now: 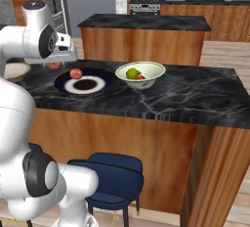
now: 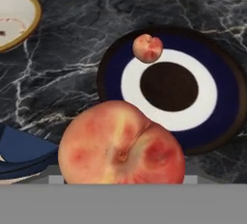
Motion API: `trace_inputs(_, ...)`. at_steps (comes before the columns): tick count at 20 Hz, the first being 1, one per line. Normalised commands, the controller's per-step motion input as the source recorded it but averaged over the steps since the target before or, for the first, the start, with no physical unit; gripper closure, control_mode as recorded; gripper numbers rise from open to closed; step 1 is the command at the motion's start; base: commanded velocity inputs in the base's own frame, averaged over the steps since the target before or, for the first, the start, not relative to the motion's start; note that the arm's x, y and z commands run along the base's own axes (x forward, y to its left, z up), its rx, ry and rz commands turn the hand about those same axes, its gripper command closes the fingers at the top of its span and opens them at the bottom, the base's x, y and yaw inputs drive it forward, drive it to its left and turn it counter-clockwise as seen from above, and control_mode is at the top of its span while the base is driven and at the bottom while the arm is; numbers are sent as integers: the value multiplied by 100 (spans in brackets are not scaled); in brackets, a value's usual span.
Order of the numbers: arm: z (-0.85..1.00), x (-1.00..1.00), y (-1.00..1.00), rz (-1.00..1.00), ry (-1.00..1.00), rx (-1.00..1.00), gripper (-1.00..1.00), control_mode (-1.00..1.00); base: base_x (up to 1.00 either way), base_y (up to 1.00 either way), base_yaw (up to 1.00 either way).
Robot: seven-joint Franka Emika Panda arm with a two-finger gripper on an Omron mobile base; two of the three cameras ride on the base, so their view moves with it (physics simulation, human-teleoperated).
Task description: Take the fruits from the plate on the dining counter and place two fruits in each bowl.
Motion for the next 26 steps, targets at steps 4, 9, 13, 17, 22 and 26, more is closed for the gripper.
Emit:
trace_inputs(4,0,-12,0,-5,1,0,100,-100,0,0,0)
trace_inputs(9,0,0,0,0,0,0,100,100,-7,53,0)
trace_inputs(13,0,0,0,0,0,0,100,100,13,89,0)
trace_inputs(17,0,0,0,0,0,0,100,100,7,82,-1)
trace_inputs(22,0,0,0,0,0,0,100,100,71,21,0)
trace_inputs(26,-1,36,32,2,5,-1,100,-100,11,2,0)
